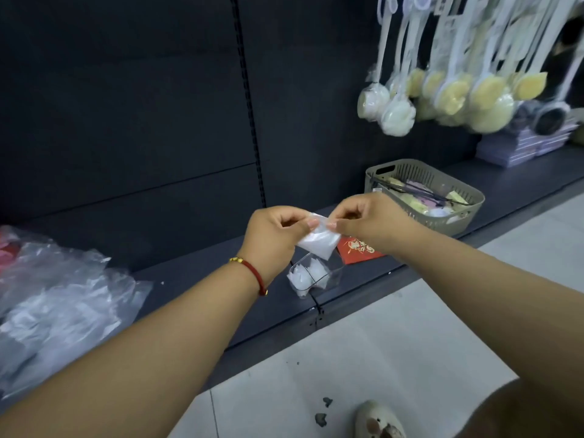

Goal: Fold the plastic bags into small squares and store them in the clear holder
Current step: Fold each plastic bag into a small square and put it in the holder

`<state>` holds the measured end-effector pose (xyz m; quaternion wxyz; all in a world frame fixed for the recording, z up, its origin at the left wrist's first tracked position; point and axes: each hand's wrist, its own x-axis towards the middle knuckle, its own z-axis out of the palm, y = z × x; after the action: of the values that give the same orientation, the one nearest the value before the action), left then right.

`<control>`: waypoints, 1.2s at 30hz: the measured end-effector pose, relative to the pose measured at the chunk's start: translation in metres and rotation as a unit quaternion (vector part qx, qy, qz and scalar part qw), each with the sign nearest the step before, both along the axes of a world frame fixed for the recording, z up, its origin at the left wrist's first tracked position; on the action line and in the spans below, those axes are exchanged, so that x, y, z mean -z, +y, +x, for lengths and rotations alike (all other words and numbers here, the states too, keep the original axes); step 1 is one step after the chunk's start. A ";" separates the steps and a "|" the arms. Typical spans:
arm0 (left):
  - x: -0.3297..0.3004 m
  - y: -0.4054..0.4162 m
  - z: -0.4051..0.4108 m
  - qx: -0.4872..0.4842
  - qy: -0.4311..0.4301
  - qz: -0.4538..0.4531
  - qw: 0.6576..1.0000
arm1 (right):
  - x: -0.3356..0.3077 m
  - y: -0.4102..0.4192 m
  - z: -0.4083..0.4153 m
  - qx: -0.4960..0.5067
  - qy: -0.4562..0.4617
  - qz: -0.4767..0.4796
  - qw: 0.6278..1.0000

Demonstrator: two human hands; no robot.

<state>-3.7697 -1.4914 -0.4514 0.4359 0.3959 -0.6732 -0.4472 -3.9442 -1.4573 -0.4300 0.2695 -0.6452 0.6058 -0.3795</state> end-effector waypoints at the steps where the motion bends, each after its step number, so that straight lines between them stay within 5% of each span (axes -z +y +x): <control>1: 0.005 -0.008 -0.004 -0.001 -0.009 -0.002 1.000 | 0.003 -0.008 -0.004 0.008 0.011 0.000 1.000; 10: 0.088 -0.079 -0.031 0.023 -0.286 0.029 0.958 | 0.093 -0.095 -0.044 0.181 0.106 0.042 0.977; 15: 0.151 -0.101 -0.040 0.079 -0.436 0.018 0.896 | 0.152 -0.126 -0.057 0.223 0.131 0.101 0.961; 23: 0.226 -0.124 -0.067 0.150 -0.560 -0.014 0.815 | 0.234 -0.162 -0.065 0.240 0.172 0.170 0.940; 29: 0.261 -0.137 -0.080 0.168 -0.603 -0.028 0.779 | 0.279 -0.176 -0.059 0.270 0.178 0.083 0.943; 36: 0.277 -0.137 -0.075 0.168 -0.607 -0.032 0.776 | 0.297 -0.179 -0.055 0.299 0.210 -0.130 0.922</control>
<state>-3.8448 -1.6286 -0.7280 -0.1329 0.4519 -0.8677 -0.1588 -3.9995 -1.6363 -0.7275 -0.0760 -0.5286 0.7586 -0.3732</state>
